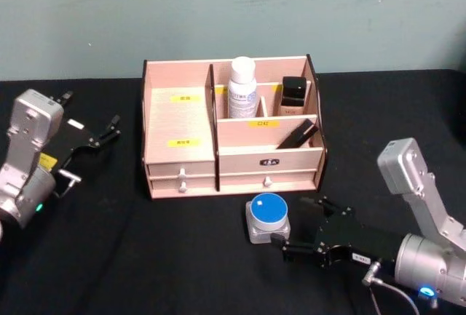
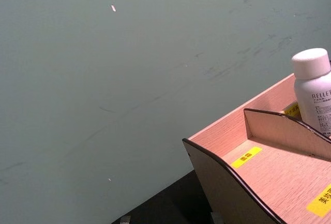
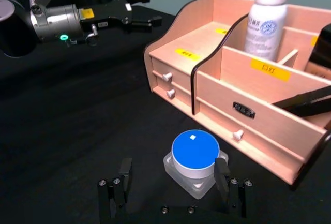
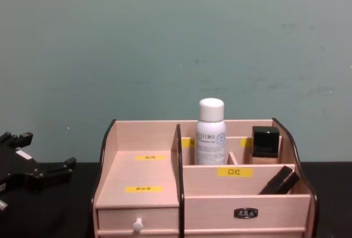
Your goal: Pick up the facial cleanser and watermelon frost from the table and place them into the tiered storage box.
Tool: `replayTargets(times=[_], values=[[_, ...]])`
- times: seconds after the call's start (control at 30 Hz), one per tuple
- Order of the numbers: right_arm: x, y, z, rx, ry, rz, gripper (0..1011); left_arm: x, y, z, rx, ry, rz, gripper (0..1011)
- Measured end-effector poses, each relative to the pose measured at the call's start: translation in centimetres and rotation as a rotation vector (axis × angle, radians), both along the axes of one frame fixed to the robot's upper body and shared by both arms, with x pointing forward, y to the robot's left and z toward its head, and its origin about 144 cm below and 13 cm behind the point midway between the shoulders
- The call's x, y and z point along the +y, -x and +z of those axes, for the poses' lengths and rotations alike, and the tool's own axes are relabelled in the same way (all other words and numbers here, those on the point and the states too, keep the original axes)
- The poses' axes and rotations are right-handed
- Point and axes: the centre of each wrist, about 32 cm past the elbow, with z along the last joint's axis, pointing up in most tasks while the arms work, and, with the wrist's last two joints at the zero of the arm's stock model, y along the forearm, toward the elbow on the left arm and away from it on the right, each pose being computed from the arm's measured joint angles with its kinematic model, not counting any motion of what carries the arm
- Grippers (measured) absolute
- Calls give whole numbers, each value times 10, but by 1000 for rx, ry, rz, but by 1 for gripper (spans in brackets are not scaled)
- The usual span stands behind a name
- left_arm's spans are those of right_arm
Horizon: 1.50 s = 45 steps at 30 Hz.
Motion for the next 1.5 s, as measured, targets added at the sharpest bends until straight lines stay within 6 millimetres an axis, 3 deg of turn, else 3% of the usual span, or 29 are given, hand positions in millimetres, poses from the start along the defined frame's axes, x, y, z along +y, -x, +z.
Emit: replayTargets(times=[0.43, 1.5], values=[[10, -8, -15, 27, 15, 10, 1003, 0, 0, 0, 0, 0, 0, 1001], [23, -30, -18, -25, 97, -31, 1003, 0, 0, 0, 0, 0, 0, 1001]])
